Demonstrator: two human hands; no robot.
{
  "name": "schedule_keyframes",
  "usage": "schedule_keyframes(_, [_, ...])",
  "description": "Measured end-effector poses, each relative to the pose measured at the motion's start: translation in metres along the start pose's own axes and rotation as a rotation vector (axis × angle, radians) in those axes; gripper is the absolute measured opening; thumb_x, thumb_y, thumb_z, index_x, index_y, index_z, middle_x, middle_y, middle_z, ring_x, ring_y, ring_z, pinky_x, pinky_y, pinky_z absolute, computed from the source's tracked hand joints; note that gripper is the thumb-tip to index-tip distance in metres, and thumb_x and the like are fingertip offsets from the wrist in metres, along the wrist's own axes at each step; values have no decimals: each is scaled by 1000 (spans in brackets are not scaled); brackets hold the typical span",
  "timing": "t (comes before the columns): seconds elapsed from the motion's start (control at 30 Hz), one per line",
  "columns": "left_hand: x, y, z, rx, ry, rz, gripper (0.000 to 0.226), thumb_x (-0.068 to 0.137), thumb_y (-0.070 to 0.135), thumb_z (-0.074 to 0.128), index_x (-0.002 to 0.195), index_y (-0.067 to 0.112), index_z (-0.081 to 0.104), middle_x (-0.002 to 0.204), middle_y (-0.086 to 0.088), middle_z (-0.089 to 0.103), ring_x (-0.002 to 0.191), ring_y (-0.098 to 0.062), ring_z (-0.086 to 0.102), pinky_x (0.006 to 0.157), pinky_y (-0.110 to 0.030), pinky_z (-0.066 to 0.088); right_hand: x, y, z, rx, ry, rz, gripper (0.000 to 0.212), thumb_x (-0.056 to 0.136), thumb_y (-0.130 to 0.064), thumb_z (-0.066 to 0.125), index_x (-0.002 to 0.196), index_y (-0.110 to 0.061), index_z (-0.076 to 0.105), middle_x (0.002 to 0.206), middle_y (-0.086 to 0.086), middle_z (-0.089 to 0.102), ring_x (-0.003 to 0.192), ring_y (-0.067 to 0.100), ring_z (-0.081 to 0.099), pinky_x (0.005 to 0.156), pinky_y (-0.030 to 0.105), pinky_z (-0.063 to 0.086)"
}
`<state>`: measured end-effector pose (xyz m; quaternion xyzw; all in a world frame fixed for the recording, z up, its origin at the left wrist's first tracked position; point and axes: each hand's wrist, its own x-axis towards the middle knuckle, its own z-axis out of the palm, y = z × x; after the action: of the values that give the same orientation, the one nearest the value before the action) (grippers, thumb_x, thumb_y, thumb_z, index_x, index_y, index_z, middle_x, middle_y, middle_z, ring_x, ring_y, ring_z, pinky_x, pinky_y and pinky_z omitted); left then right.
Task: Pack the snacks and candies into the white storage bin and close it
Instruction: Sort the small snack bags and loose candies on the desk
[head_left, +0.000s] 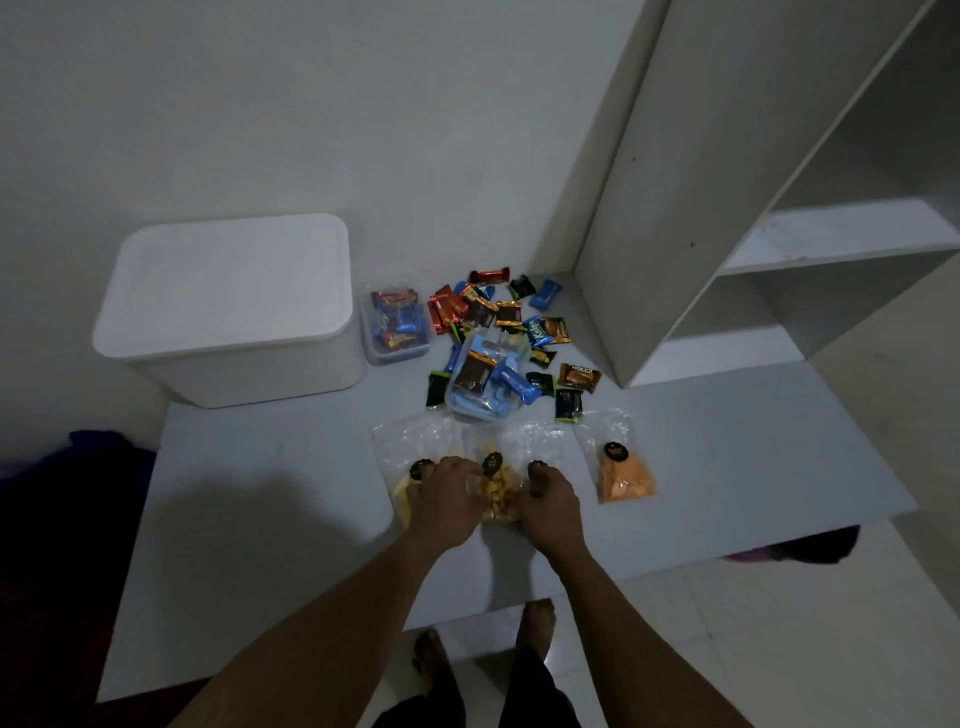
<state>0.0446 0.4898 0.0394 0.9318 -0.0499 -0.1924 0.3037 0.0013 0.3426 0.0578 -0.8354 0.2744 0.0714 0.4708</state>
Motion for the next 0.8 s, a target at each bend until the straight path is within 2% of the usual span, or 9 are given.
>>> schedule_keyframes(0.03, [-1,-1,0,63,4,12,42,86,34,64,127,34,57,135,5,49,128,-24,40,103,-44,36,0,-1,1,-41,9,-21,27,86,-7,56,112,-1,60,95,7,61,93,26,62,69,25,42])
schedule_keyframes(0.17, [-4,-7,0,245,-5,55,50,86,45,61,134,36,52,143,5,42,133,-26,31,104,-44,35,4,1,1,-167,28,-81,40,87,-11,61,127,-9,61,117,9,65,109,25,61,87,28,47])
schedule_keyframes(0.27, [-4,-12,-1,314,-40,93,50,86,48,60,134,35,54,145,4,41,134,-25,29,103,-43,37,7,0,3,-233,-109,-107,24,86,-8,61,108,-6,70,104,11,70,95,24,66,79,26,51])
schedule_keyframes(0.37, [-1,-19,-5,279,-77,97,46,87,48,61,130,33,59,145,4,41,137,-24,28,106,-42,36,9,0,7,-267,-162,-95,17,86,-10,59,94,-6,73,91,9,71,84,23,67,75,35,57])
schedule_keyframes(0.47, [1,-23,-13,203,-87,107,42,87,44,64,126,30,62,144,3,43,138,-24,30,107,-39,36,12,-4,7,-271,-142,-90,17,87,-10,59,98,-6,72,100,10,69,95,27,67,72,27,47])
schedule_keyframes(0.53, [2,-22,-23,162,-74,101,43,87,40,66,128,27,61,144,1,44,136,-24,34,107,-37,36,15,-14,7,-243,-125,-95,23,89,-10,60,110,-8,70,112,10,67,106,26,64,79,27,46])
schedule_keyframes(0.6, [5,-23,-38,119,-44,86,46,86,40,67,129,25,60,143,1,45,134,-24,39,107,-37,38,18,-30,5,-240,-110,-134,35,93,-14,60,127,-11,61,129,7,60,120,23,56,97,29,43])
schedule_keyframes(0.67, [8,-27,-58,55,19,78,46,84,40,70,126,24,62,141,1,47,133,-23,43,105,-36,40,24,-51,4,-237,-104,-211,38,94,-13,59,132,-11,56,134,8,57,124,21,53,102,29,40])
schedule_keyframes(0.8, [14,-40,-105,27,173,66,51,86,36,70,132,20,57,145,-5,46,136,-24,37,109,-34,33,42,-105,12,-210,-122,-356,30,93,-7,58,123,-7,62,124,11,64,114,25,60,92,32,49])
